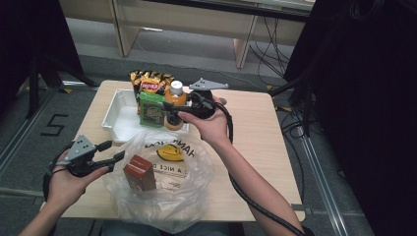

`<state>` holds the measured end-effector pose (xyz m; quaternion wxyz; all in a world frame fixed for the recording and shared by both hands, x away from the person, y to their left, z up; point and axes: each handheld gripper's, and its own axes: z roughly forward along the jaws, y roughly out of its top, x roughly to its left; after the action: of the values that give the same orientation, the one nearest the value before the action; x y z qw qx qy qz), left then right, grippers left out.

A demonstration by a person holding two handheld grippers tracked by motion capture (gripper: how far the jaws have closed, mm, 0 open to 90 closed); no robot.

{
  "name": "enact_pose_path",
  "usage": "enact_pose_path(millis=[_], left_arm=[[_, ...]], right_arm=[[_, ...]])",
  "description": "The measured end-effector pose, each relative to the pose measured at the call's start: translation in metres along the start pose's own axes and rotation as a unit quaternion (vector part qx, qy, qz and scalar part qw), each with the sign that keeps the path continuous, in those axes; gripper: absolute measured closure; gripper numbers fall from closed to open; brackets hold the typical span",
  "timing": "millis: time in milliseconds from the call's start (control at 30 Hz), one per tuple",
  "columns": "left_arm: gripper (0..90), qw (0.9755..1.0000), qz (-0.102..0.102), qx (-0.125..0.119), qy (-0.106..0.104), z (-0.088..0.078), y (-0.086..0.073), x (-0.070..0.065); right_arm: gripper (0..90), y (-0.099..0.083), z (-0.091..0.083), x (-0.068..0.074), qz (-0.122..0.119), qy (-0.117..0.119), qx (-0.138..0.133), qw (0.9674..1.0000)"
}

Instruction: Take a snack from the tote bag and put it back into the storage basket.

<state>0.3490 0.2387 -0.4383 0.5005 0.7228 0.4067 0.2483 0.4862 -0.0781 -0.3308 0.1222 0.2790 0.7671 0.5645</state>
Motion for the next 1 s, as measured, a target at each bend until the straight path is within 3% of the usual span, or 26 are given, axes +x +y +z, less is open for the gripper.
enact_pose_path(millis=[67,133,167,533,633,700,1000], left_arm=[[39.1,1.0000,0.000,0.000,0.000,0.000,0.000,0.000],[39.1,1.0000,0.000,0.000,0.000,0.000,0.000,0.000],[39.2,1.0000,0.001,0.000,0.000,0.000,0.000,0.000],[39.2,1.0000,-0.001,0.000,-0.002,0.000,0.000,0.000],[39.3,1.0000,-0.001,0.000,-0.003,0.001,0.000,0.000],[39.2,1.0000,-0.001,0.000,-0.003,0.001,0.000,0.000],[39.3,1.0000,-0.001,-0.001,-0.003,0.000,0.000,0.000]], right_arm=[[31.5,0.000,0.005,-0.002,0.009,-0.006,0.006,0.9999],[31.5,-0.001,0.011,-0.006,0.003,-0.008,0.005,0.9999],[31.5,-0.002,0.014,-0.007,0.017,-0.011,0.010,0.9997],[31.5,-0.009,0.032,-0.017,0.021,-0.034,0.022,0.9990],[31.5,-0.010,0.036,-0.020,0.012,-0.035,0.017,0.9992],[31.5,-0.011,0.037,-0.019,0.026,-0.038,0.025,0.9986],[31.5,-0.017,0.047,-0.024,0.013,-0.051,0.026,0.9982]])
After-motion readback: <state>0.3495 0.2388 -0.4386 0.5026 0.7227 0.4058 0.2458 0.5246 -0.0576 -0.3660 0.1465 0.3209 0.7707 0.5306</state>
